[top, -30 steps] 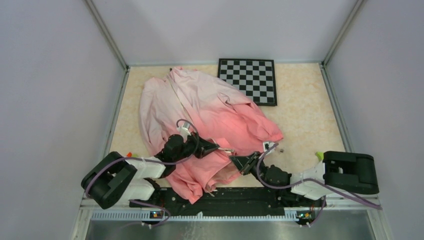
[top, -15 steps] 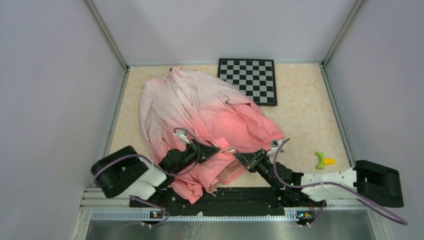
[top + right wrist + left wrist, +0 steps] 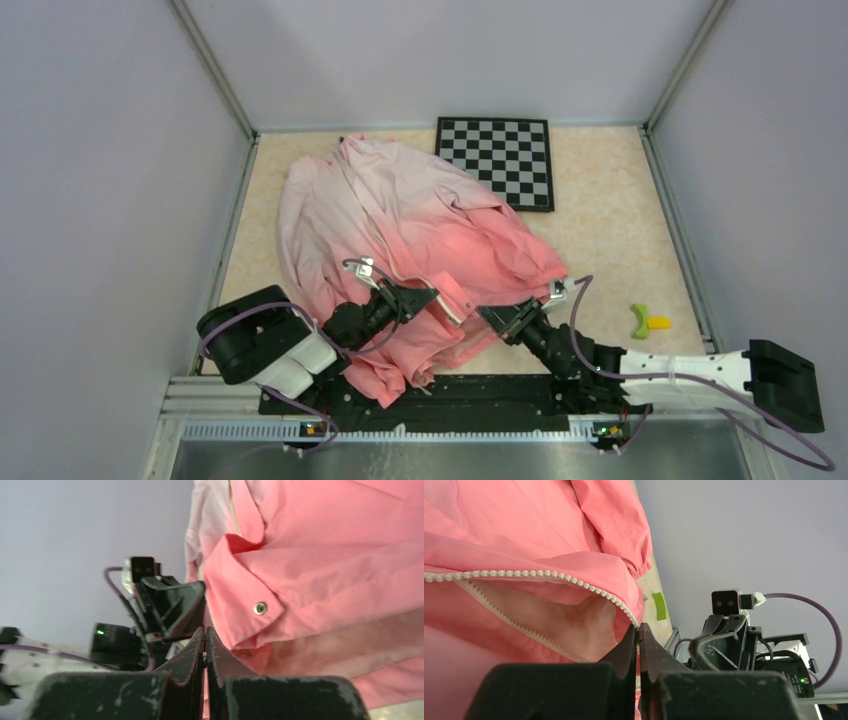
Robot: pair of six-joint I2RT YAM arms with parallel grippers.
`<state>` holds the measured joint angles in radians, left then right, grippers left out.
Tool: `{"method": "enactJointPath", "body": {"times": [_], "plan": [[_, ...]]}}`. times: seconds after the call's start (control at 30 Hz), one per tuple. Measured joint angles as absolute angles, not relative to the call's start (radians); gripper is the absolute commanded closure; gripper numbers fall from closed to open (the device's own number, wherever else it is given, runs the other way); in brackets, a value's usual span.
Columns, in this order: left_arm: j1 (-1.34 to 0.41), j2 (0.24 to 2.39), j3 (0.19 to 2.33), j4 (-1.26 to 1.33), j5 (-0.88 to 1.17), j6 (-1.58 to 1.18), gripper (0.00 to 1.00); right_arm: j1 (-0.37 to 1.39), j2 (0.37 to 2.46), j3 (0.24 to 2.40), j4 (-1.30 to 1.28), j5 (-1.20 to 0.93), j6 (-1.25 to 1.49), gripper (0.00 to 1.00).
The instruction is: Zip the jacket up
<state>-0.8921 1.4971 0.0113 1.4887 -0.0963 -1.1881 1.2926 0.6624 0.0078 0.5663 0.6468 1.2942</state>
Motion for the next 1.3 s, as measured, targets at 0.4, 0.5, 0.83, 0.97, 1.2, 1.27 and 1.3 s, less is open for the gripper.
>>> {"method": "enactJointPath", "body": {"times": [0.4,0.5,0.83,0.97,1.2,1.27,1.3], "plan": [[-0.897,1.472,0.011,1.488,-0.098,-1.175,1.0,1.281,0.633,0.09,0.319,0.47,0.775,0.16],[-0.897,1.468,0.011,1.487,-0.098,-1.176,1.0,1.28,0.581,0.07,0.33,0.401,0.633,0.5],[-0.897,1.473,0.011,1.491,-0.093,-1.181,1.0,1.279,0.719,0.007,0.616,0.331,0.369,0.78],[-0.897,1.497,0.011,1.496,-0.09,-1.19,1.0,1.28,0.871,0.008,0.687,0.303,0.331,0.79],[-0.897,1.532,0.011,1.497,-0.083,-1.209,1.0,1.28,1.021,0.01,0.802,0.27,0.279,0.79],[-0.897,1.537,0.011,1.497,-0.083,-1.213,1.0,1.279,1.038,0.012,0.826,0.266,0.27,0.79],[-0.897,1.539,0.011,1.499,-0.083,-1.214,1.0,1.279,1.046,0.017,0.837,0.263,0.268,0.79]]}}
